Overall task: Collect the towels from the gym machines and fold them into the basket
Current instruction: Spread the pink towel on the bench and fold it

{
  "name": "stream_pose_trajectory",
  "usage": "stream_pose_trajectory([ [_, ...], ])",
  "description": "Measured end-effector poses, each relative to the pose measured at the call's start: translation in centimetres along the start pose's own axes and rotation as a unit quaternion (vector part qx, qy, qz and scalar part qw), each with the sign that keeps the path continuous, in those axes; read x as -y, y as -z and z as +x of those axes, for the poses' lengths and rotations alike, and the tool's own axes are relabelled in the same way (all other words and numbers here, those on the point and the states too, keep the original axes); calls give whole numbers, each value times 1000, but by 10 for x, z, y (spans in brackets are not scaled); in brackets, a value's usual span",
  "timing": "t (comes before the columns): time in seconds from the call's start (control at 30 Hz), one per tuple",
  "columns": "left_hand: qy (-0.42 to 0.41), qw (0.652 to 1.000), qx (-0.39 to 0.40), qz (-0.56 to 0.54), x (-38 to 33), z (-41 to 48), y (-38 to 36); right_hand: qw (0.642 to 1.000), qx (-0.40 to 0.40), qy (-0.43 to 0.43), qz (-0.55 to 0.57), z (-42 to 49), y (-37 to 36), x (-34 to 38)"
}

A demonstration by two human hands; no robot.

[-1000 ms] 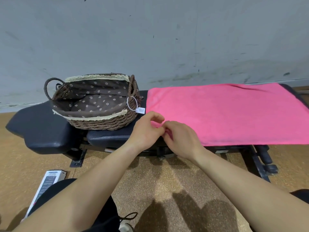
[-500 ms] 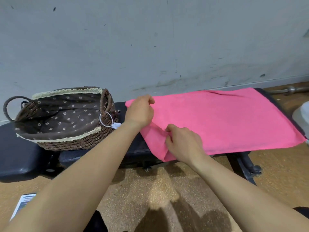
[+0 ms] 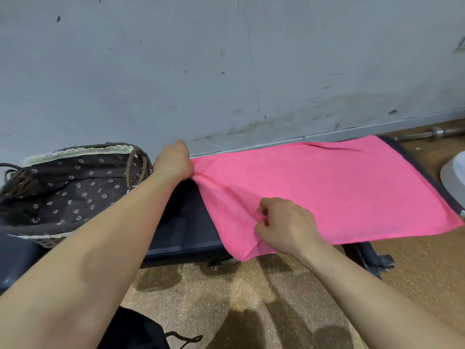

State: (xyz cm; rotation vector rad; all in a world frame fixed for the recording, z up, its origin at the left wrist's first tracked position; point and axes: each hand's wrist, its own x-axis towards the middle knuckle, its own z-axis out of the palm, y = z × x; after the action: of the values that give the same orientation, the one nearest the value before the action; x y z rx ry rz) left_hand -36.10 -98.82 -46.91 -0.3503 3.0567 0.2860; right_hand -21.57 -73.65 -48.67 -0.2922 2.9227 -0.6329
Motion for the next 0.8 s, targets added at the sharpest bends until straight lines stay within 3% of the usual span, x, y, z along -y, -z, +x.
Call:
stream_pose_trajectory([
  [0.23, -23, 976, -1, -216, -28, -16, 24, 999, -13, -17, 37, -10, 21, -5],
  [0.37, -26, 951, 19, -306, -60, -26, 40, 996, -37, -72, 21, -23, 53, -29],
  [0.57, -124, 942, 5, -311, -121, -38, 47, 977, -105, -175, 69, -57, 97, -105],
  [0.8, -217, 929, -63, -295, -229, -43, 34, 966, -122, -204, 103, -110, 123, -178],
])
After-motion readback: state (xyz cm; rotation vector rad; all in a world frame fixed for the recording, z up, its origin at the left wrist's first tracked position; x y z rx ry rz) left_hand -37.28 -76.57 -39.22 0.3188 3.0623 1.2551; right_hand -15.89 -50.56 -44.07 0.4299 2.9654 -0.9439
